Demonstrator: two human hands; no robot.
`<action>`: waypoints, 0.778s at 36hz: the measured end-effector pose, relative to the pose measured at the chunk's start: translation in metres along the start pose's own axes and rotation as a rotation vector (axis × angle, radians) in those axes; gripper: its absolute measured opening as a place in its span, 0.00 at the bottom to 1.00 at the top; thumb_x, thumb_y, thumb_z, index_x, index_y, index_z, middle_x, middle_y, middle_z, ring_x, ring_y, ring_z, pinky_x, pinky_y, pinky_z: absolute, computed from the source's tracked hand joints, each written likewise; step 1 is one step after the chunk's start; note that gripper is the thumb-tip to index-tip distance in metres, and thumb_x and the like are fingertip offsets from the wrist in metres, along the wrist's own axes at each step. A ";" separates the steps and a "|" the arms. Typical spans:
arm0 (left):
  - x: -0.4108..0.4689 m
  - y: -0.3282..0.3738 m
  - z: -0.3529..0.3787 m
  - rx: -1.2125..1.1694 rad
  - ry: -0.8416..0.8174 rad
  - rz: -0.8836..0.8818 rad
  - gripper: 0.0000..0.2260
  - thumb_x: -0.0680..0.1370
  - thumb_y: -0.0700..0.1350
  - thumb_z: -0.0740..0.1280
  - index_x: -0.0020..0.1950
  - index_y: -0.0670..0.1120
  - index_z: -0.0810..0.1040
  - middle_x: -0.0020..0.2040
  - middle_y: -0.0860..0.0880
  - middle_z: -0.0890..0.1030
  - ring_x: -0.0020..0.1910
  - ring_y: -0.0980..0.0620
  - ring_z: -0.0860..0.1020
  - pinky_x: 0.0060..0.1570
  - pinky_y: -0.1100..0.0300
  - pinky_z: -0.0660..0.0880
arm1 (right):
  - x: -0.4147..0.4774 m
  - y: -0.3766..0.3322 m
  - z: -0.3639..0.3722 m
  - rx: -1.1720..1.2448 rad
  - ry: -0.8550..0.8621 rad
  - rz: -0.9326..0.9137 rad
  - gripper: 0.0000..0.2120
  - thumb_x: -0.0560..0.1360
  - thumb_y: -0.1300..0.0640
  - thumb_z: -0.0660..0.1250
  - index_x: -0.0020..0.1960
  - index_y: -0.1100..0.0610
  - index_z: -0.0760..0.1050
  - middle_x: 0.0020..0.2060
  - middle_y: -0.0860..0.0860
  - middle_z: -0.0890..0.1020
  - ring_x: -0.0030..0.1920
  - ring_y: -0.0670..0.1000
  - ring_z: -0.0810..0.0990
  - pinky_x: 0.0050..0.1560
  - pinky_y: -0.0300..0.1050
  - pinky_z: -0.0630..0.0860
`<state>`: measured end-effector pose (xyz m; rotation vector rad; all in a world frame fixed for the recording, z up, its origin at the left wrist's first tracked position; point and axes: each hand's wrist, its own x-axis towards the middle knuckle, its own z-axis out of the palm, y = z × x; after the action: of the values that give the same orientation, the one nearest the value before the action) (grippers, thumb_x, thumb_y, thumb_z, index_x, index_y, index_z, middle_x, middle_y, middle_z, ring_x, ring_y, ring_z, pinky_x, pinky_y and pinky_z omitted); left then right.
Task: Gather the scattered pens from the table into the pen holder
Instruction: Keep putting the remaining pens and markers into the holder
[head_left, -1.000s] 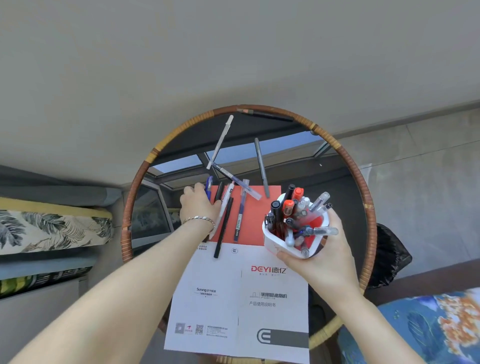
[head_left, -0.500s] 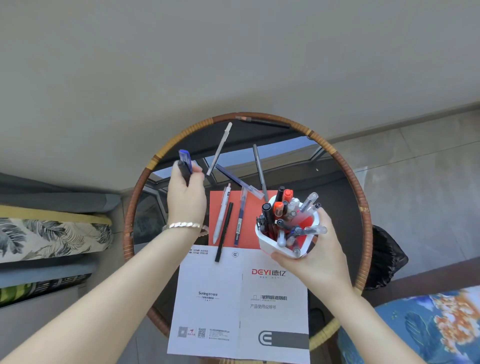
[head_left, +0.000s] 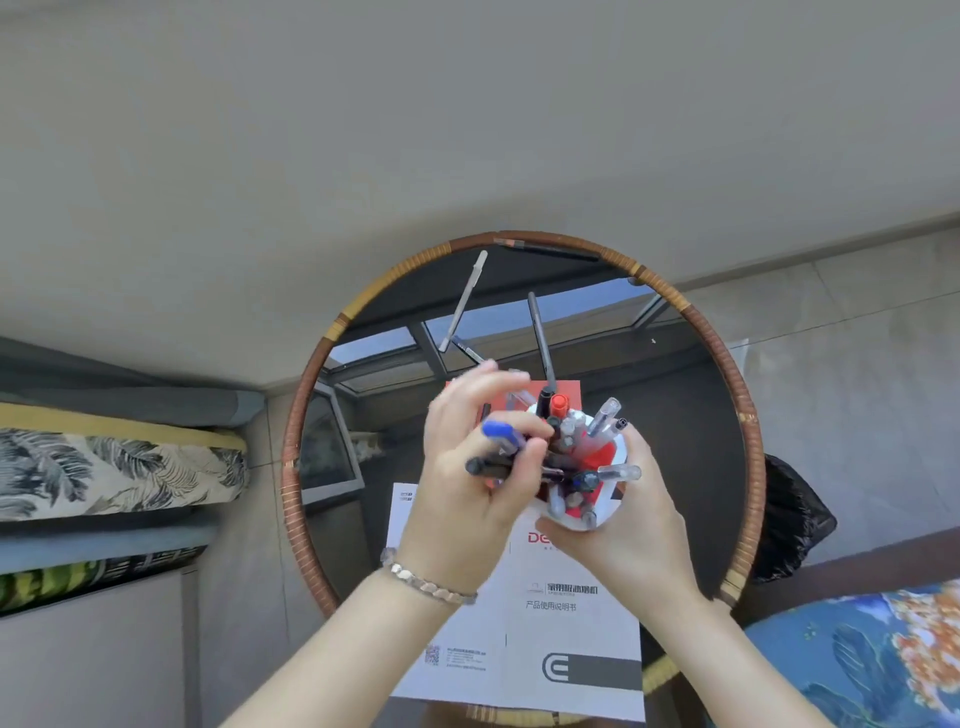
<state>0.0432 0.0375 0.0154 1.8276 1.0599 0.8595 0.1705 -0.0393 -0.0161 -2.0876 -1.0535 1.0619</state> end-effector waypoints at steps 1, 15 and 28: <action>0.001 0.000 -0.002 -0.049 0.000 -0.064 0.07 0.74 0.51 0.60 0.46 0.55 0.77 0.56 0.70 0.72 0.65 0.67 0.65 0.65 0.71 0.61 | -0.001 0.001 0.000 -0.011 -0.006 0.011 0.36 0.61 0.51 0.80 0.58 0.36 0.60 0.53 0.39 0.75 0.50 0.44 0.78 0.50 0.44 0.78; 0.004 -0.003 0.004 0.033 0.172 0.095 0.23 0.72 0.37 0.67 0.65 0.45 0.65 0.59 0.51 0.77 0.56 0.57 0.78 0.56 0.66 0.75 | -0.003 -0.003 0.008 -0.039 -0.012 0.087 0.38 0.58 0.53 0.79 0.63 0.43 0.64 0.56 0.42 0.78 0.56 0.48 0.80 0.54 0.54 0.79; -0.024 -0.018 0.014 0.527 0.011 0.185 0.17 0.82 0.47 0.46 0.68 0.47 0.64 0.76 0.53 0.56 0.76 0.53 0.46 0.73 0.49 0.44 | 0.001 -0.019 -0.002 -0.017 0.050 -0.019 0.32 0.61 0.47 0.79 0.59 0.39 0.66 0.53 0.39 0.78 0.52 0.44 0.80 0.48 0.48 0.79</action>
<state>0.0394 0.0166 -0.0105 2.3904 1.2185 0.7392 0.1653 -0.0286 -0.0006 -2.1019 -1.0595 0.9900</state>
